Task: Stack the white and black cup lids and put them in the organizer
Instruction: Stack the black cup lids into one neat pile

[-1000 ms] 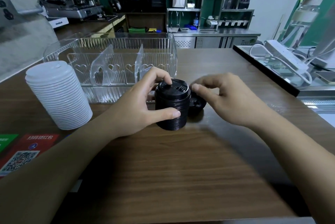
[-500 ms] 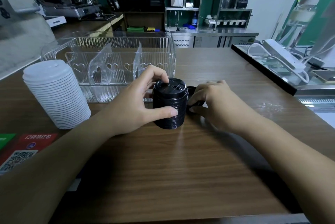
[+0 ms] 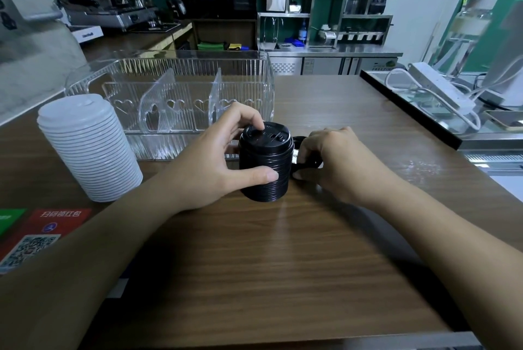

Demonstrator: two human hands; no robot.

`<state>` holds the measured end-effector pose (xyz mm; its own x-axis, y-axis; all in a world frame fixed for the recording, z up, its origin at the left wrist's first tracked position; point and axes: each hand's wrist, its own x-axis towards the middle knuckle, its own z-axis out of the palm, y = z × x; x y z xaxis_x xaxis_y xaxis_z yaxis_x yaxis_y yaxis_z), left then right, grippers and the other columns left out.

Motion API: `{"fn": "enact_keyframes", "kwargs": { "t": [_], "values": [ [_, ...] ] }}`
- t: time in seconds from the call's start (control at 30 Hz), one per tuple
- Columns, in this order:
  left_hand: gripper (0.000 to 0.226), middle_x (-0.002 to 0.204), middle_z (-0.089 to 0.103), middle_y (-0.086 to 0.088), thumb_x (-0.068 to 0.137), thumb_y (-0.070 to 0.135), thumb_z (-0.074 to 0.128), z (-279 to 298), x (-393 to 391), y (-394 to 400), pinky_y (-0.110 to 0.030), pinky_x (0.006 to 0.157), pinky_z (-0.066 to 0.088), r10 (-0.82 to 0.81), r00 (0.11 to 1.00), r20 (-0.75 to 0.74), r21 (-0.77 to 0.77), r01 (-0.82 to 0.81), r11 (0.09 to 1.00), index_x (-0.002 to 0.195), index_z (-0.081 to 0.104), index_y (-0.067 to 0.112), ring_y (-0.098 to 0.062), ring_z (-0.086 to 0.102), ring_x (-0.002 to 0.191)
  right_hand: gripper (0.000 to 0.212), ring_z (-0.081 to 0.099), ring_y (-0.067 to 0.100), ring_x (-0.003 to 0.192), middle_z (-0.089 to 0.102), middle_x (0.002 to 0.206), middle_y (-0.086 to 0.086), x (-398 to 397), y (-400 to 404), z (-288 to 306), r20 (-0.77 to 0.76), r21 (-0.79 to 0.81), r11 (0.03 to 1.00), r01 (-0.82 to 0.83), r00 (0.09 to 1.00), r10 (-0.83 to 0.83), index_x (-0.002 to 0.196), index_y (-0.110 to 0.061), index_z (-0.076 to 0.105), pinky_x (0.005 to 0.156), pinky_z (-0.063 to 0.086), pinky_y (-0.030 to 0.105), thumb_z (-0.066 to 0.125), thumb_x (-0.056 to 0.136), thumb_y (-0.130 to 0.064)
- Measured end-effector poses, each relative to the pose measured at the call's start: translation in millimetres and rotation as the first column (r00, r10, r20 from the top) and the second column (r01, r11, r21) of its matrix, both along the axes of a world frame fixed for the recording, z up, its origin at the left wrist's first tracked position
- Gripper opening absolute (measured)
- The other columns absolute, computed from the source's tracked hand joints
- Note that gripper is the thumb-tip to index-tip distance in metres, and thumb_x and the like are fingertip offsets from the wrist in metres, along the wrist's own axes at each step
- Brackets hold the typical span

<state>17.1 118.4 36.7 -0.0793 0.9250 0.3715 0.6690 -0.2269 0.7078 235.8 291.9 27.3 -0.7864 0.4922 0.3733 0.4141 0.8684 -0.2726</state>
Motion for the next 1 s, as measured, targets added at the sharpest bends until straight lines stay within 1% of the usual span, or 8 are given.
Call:
{"fn": "enact_keyframes", "kwargs": {
  "t": [0.17,0.33,0.57,0.67,0.73,0.87,0.93,1.0],
  "values": [
    [0.064,0.141,0.067,0.01,0.09,0.032,0.098,0.3,0.4,0.0,-0.059,0.124,0.049,0.002,1.0,-0.005,0.004,-0.002,1.0,0.135,0.054,0.026,-0.019,0.063,0.145,0.009,0.073,0.009,0.075,0.075,0.088,-0.016,6.8,3.3,3.2,-0.086,-0.182,0.979,-0.087,0.994,0.072,0.093,-0.024,0.084,0.074,0.052,0.019,0.092,0.09,-0.027],
    [0.062,0.144,0.067,0.01,0.091,0.031,0.098,0.7,1.7,-1.1,-0.055,0.127,0.048,0.007,1.0,-0.011,0.006,-0.007,1.0,0.134,0.054,0.029,-0.016,0.061,0.148,0.006,0.071,0.007,0.083,0.077,0.087,-0.013,9.1,3.9,10.9,-0.17,-0.183,0.978,-0.099,0.983,0.068,0.091,-0.021,0.084,0.08,0.052,0.017,0.087,0.096,-0.023],
    [0.06,0.152,0.066,0.012,0.091,0.041,0.095,2.3,4.0,-2.0,-0.05,0.131,0.045,0.005,1.0,0.009,0.008,-0.005,1.0,0.134,0.055,0.03,-0.011,0.058,0.153,0.011,0.07,0.006,0.08,0.077,0.084,-0.008,9.8,-1.6,18.1,-0.259,-0.189,0.981,-0.037,0.966,-0.013,0.091,-0.022,0.08,0.074,0.045,0.008,0.08,0.101,-0.026],
    [0.058,0.154,0.066,0.016,0.094,0.05,0.092,2.1,3.0,-2.6,-0.05,0.131,0.045,0.013,1.0,0.013,0.012,-0.013,1.0,0.135,0.056,0.031,-0.01,0.058,0.153,0.013,0.067,0.003,0.081,0.077,0.088,-0.009,11.7,-1.2,24.5,-0.374,-0.192,0.981,0.011,0.924,-0.083,0.096,-0.023,0.077,0.076,0.048,0.015,0.074,0.106,-0.031],
    [0.058,0.154,0.065,0.019,0.093,0.054,0.088,1.6,3.1,-3.0,-0.05,0.131,0.044,0.019,1.0,0.017,0.022,-0.02,1.0,0.136,0.056,0.032,-0.009,0.058,0.153,0.016,0.064,0.002,0.079,0.075,0.087,-0.011,13.8,-2.4,30.4,-0.5,-0.263,0.964,-0.033,0.859,-0.107,0.097,-0.02,0.075,0.076,0.049,0.022,0.071,0.108,-0.03],
    [0.066,0.155,0.065,0.014,0.094,0.053,0.085,3.9,7.7,-2.5,-0.05,0.13,0.046,0.041,0.999,0.034,0.094,-0.045,0.995,0.146,0.054,0.029,-0.011,0.061,0.151,0.018,0.059,0.016,0.081,0.071,0.092,0.004,15.8,-6.6,41.3,-0.733,-0.452,0.839,-0.304,0.663,-0.154,0.103,-0.01,0.074,0.082,0.05,0.031,0.065,0.112,-0.023],
    [0.074,0.157,0.063,0.01,0.096,0.049,0.086,5.3,10.2,-2.3,-0.05,0.129,0.047,0.055,0.998,0.03,0.146,-0.059,0.988,0.156,0.05,0.026,-0.014,0.061,0.151,0.018,0.052,0.017,0.077,0.064,0.087,0.008,14.0,-11.3,45.0,-0.784,-0.528,0.695,-0.488,0.596,-0.177,0.103,-0.009,0.073,0.08,0.047,0.033,0.062,0.113,-0.019],
    [0.085,0.16,0.062,0.01,0.098,0.044,0.089,6.2,12.9,-4.3,-0.051,0.13,0.046,0.07,0.997,0.023,0.186,-0.073,0.98,0.166,0.043,0.026,-0.015,0.059,0.154,0.017,0.054,0.015,0.075,0.063,0.088,0.008,10.7,-15.4,45.7,-0.795,-0.571,0.558,-0.603,0.576,-0.192,0.11,-0.005,0.073,0.079,0.047,0.031,0.06,0.113,-0.015]
  ]
}}
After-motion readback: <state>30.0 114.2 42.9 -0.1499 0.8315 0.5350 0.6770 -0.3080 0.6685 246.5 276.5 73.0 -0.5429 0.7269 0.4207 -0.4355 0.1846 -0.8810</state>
